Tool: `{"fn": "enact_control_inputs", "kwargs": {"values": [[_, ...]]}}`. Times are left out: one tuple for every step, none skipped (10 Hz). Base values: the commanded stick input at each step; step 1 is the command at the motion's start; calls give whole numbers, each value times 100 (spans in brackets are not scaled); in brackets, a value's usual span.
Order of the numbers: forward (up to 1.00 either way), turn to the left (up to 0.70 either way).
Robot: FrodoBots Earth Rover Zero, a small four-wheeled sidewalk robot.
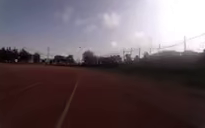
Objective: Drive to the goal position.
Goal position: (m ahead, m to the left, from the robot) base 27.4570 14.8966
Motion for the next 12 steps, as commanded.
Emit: {"fn": "enact_control_inputs", "kwargs": {"values": [[70, 0], [70, 0], [70, 0], [70, 0], [70, 0], [70, 0], [70, 0], [70, 0], [70, 0], [70, 0], [70, 0], [70, 0]]}}
